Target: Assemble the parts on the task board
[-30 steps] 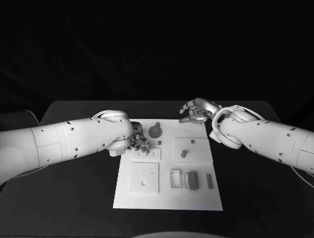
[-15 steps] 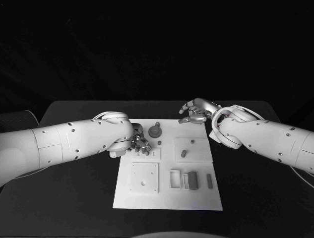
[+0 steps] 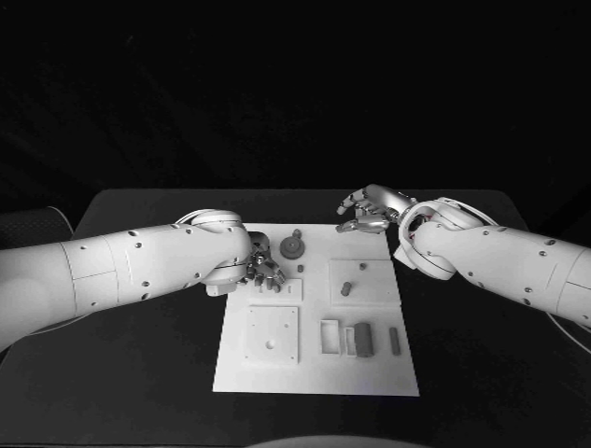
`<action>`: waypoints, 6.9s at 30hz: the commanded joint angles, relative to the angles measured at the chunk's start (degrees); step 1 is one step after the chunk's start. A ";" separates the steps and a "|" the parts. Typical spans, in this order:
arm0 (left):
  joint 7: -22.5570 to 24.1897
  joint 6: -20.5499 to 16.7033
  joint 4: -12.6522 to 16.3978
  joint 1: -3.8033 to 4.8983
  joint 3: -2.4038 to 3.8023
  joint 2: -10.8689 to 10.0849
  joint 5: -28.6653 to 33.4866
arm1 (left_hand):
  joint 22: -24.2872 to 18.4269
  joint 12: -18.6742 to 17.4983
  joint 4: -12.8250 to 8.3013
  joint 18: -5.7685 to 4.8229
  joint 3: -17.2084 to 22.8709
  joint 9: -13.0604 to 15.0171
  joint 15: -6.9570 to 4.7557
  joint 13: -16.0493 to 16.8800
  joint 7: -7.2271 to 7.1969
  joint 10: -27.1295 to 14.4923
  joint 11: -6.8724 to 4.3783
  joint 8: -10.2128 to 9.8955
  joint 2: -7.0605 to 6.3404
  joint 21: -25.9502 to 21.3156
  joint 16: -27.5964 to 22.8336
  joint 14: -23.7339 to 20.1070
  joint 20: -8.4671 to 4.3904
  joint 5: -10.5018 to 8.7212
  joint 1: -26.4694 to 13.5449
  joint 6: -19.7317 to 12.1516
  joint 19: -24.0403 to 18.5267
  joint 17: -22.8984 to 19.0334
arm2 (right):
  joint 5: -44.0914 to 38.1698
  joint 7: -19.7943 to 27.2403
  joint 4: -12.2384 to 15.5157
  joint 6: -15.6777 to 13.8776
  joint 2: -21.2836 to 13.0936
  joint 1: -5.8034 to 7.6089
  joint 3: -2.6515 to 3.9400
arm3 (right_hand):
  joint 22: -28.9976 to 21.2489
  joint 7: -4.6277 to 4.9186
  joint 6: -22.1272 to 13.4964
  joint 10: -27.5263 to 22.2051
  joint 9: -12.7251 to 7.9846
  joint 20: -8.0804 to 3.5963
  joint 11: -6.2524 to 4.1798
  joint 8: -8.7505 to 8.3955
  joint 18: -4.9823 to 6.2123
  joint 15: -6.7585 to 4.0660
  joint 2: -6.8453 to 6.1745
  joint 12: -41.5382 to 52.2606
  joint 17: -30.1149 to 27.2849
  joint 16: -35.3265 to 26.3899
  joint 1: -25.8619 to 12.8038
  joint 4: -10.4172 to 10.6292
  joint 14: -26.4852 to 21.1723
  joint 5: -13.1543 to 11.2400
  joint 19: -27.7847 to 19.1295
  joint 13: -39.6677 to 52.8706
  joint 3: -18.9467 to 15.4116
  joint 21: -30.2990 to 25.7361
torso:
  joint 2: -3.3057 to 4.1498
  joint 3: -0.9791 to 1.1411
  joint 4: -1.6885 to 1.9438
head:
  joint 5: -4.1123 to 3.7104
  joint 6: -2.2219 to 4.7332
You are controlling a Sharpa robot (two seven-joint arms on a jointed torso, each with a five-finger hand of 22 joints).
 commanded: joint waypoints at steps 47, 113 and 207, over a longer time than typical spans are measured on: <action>0.43 -1.98 0.07 -0.03 0.03 0.59 -1.23 | 1.27 2.23 -13.54 4.08 14.05 0.81 -1.13 0.64 -0.50 0.12 -0.38 0.95 0.41 1.98 1.96 0.18 -0.88 2.02 -0.48 0.76 0.28 -0.34 | 0.02 0.30 0.10 0.97 0.12 0.01 0.03 | 0.06 0.21 0.08 -0.49 -0.10 -0.09 -0.10 0.29 3.92 -0.05 0.33 0.07 -0.12 -0.21 0.07 0.23 -0.26 0.26 0.07 -0.17 -0.18 -0.41 | 0.02 0.03 -0.02 | 0.15 0.13; 0.18 0.29 0.33 -0.19 0.03 0.36 -3.35 | 1.26 3.83 -13.65 4.07 14.22 1.59 -1.37 0.69 -0.78 -0.20 -0.65 2.89 0.56 3.44 3.58 -0.17 -1.06 3.68 -0.49 0.41 0.00 -0.68 | 0.02 0.11 -0.20 1.52 0.39 0.01 0.02 | 0.08 0.20 0.12 -0.55 -0.18 -0.06 -0.12 0.35 3.92 -0.06 0.48 0.15 -0.19 -0.17 -0.21 0.33 -0.31 0.25 0.06 -0.30 -0.19 -0.47 | 0.00 0.06 -0.02 | 0.77 -0.30; 2.17 -6.66 3.12 -1.69 0.07 -1.25 -9.67 | 1.08 4.79 -13.67 4.24 14.45 1.74 -1.74 0.18 -1.12 0.15 -1.00 4.69 -0.08 4.32 4.33 0.38 -1.28 4.84 -0.10 0.15 0.46 -1.60 | 0.25 0.19 -0.13 1.79 0.07 -0.01 0.02 | 0.10 0.17 0.25 -0.59 -0.25 -0.03 -0.15 0.49 3.92 -0.09 0.61 0.27 -0.28 -0.11 -0.90 0.69 -0.34 0.28 0.11 -0.48 -0.25 -0.53 | 0.00 0.01 -0.03 | 0.53 -0.33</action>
